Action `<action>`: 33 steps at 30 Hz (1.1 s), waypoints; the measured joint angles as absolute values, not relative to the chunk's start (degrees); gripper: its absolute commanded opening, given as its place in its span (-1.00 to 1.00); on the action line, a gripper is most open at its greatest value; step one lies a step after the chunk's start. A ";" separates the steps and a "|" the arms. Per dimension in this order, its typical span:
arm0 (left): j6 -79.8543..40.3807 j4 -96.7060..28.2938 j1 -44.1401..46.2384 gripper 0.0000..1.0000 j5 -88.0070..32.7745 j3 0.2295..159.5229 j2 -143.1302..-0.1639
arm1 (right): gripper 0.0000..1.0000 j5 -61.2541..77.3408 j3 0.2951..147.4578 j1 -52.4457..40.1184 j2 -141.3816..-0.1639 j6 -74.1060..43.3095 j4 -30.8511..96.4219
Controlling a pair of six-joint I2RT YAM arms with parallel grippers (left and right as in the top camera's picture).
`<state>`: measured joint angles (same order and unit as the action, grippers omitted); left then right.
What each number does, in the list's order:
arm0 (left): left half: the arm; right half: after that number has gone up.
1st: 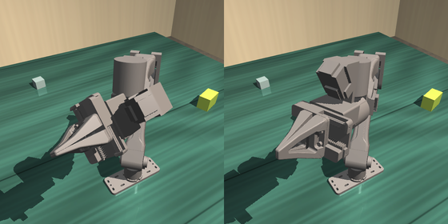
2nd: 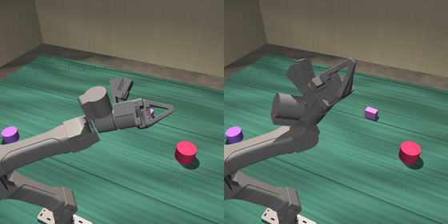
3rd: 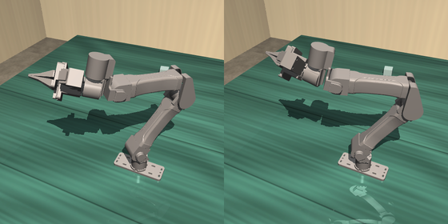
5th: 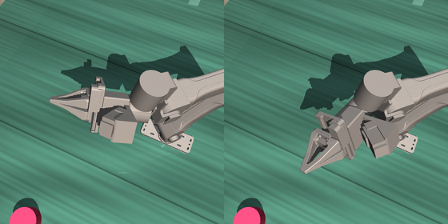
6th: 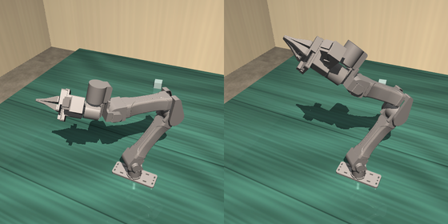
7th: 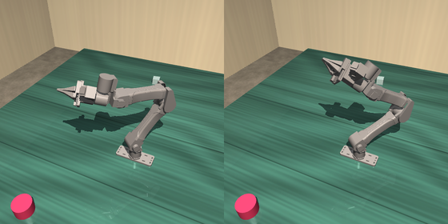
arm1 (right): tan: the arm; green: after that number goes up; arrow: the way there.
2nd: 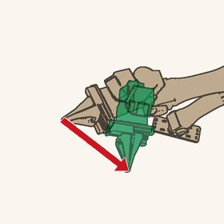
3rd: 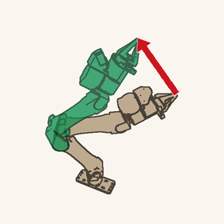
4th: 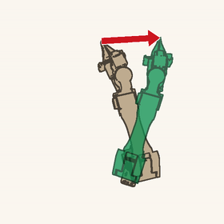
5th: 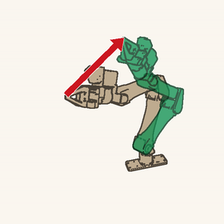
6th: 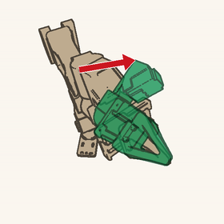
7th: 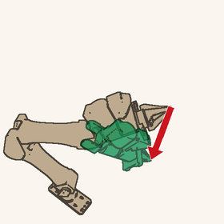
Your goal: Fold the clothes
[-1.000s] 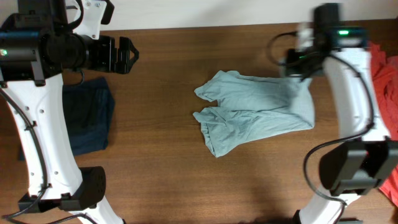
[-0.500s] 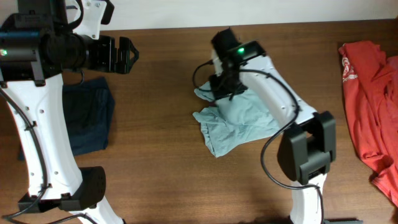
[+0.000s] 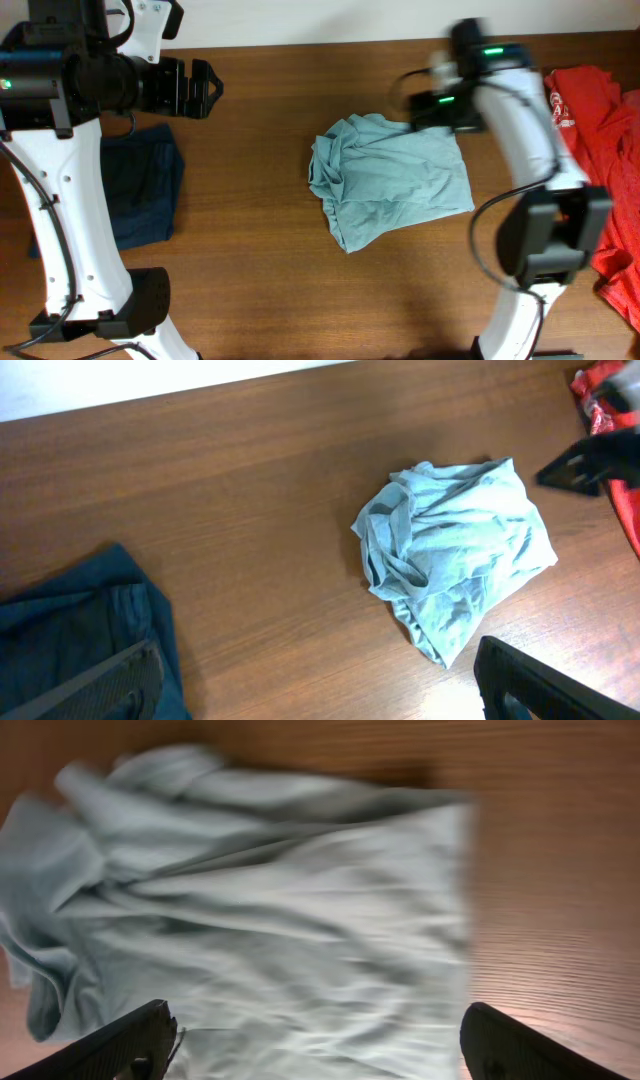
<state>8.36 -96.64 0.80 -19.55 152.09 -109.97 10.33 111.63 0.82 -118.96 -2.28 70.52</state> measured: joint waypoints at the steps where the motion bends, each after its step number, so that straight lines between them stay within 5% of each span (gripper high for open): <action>1: 8.36 -96.66 0.80 0.98 -19.55 152.09 -109.97 | 0.91 12.36 111.63 4.21 -118.98 -1.10 70.70; 7: 8.38 -96.66 0.80 0.98 -19.55 152.09 -109.97 | 0.89 23.88 109.23 16.08 -121.10 6.37 70.41; 15: 8.36 -96.66 0.80 0.98 -19.55 152.09 -109.97 | 0.87 31.24 98.74 16.43 -129.78 10.70 61.56; 20: 8.36 -96.68 0.80 0.98 -19.53 152.09 -109.97 | 0.17 35.66 95.37 16.36 -129.14 12.12 56.86; 23: 8.36 -96.66 0.80 0.99 -19.55 152.09 -109.97 | -0.47 37.95 92.95 15.27 -129.19 13.47 57.93; 33: 8.36 -96.66 0.80 0.98 -19.53 152.09 -109.97 | -0.65 24.05 96.68 15.20 -126.61 7.14 66.11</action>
<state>8.36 -96.66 0.80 -19.53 152.09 -109.97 24.05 96.68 15.20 -126.61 7.14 66.11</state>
